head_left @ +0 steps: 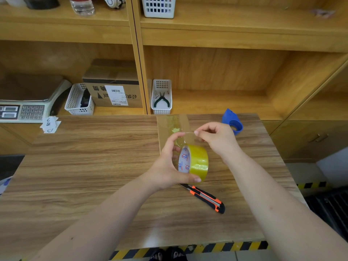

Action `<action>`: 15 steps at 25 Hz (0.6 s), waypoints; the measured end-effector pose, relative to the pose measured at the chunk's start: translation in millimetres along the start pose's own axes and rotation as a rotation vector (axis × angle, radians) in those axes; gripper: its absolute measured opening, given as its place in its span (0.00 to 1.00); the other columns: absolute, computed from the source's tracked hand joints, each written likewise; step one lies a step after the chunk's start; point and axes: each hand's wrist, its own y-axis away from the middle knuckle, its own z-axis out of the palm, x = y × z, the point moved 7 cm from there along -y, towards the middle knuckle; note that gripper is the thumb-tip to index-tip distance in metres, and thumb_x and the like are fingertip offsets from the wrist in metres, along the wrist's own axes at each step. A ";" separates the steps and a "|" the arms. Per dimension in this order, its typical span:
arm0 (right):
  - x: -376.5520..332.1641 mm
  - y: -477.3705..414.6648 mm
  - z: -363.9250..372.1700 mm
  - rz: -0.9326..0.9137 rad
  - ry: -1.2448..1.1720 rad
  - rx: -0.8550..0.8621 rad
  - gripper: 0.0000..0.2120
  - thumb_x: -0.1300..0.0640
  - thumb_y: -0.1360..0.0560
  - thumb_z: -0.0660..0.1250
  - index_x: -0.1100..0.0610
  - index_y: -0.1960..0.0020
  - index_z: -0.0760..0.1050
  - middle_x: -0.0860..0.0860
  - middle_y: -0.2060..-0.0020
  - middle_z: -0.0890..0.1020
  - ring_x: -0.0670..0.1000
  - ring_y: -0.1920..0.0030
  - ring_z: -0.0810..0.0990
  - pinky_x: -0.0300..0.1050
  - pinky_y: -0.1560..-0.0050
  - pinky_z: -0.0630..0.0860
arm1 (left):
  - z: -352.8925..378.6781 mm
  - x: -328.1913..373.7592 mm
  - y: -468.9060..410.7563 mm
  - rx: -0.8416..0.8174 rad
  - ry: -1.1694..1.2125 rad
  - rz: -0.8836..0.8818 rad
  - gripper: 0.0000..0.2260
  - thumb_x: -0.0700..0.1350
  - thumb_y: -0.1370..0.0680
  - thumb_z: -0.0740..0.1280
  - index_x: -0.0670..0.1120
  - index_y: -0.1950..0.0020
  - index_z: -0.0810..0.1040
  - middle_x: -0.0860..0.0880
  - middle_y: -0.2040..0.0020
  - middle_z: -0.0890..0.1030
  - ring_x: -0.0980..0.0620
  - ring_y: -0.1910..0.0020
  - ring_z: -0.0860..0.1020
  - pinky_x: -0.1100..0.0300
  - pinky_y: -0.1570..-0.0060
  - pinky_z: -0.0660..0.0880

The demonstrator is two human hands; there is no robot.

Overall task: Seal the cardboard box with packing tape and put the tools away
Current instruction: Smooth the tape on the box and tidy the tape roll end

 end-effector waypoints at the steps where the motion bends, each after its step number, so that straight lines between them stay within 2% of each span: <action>1: 1.3 0.2 2.3 0.018 0.018 -0.017 0.05 0.61 0.29 0.73 0.54 0.62 0.83 0.51 0.65 0.84 0.50 0.61 0.81 0.48 0.53 0.80 | -0.8 2.3 1.2 0.000 -0.023 0.016 0.49 0.48 0.44 0.84 0.71 0.34 0.59 0.49 0.37 0.68 0.49 0.38 0.72 0.56 0.47 0.78; 4: 2.6 1.6 9.1 0.056 0.012 -0.061 0.06 0.61 0.28 0.73 0.54 0.63 0.82 0.49 0.66 0.84 0.49 0.61 0.82 0.47 0.52 0.81 | -3.6 6.3 3.9 0.000 -0.068 0.051 0.48 0.49 0.44 0.84 0.71 0.35 0.60 0.51 0.36 0.67 0.50 0.36 0.70 0.53 0.39 0.75; 7: 1.1 3.2 16.0 0.068 0.004 -0.094 0.05 0.62 0.29 0.72 0.54 0.62 0.83 0.48 0.64 0.84 0.48 0.58 0.82 0.45 0.51 0.79 | -9.5 8.5 4.7 0.004 -0.087 0.070 0.49 0.49 0.45 0.85 0.70 0.33 0.61 0.52 0.37 0.66 0.54 0.35 0.69 0.55 0.39 0.75; 9: 4.9 4.6 22.5 0.131 -0.030 -0.135 0.04 0.62 0.29 0.72 0.55 0.62 0.84 0.49 0.62 0.85 0.50 0.56 0.81 0.48 0.49 0.79 | -14.5 8.6 4.5 0.009 -0.127 0.076 0.51 0.51 0.46 0.85 0.68 0.30 0.61 0.54 0.37 0.66 0.59 0.36 0.68 0.56 0.40 0.76; 12: 16.3 7.3 35.8 0.281 -0.204 -0.227 0.07 0.61 0.29 0.70 0.53 0.64 0.83 0.51 0.62 0.84 0.54 0.56 0.80 0.55 0.46 0.78 | -19.8 6.8 2.2 -0.001 -0.224 0.099 0.51 0.54 0.46 0.84 0.63 0.27 0.62 0.56 0.36 0.65 0.65 0.36 0.66 0.63 0.38 0.72; 15: 20.2 12.6 48.4 0.389 -0.387 -0.321 0.08 0.64 0.26 0.65 0.56 0.55 0.82 0.54 0.61 0.82 0.53 0.57 0.80 0.50 0.51 0.78 | -22.5 5.3 -0.5 -0.022 -0.310 0.138 0.50 0.55 0.46 0.84 0.57 0.28 0.65 0.55 0.35 0.64 0.61 0.35 0.67 0.77 0.41 0.67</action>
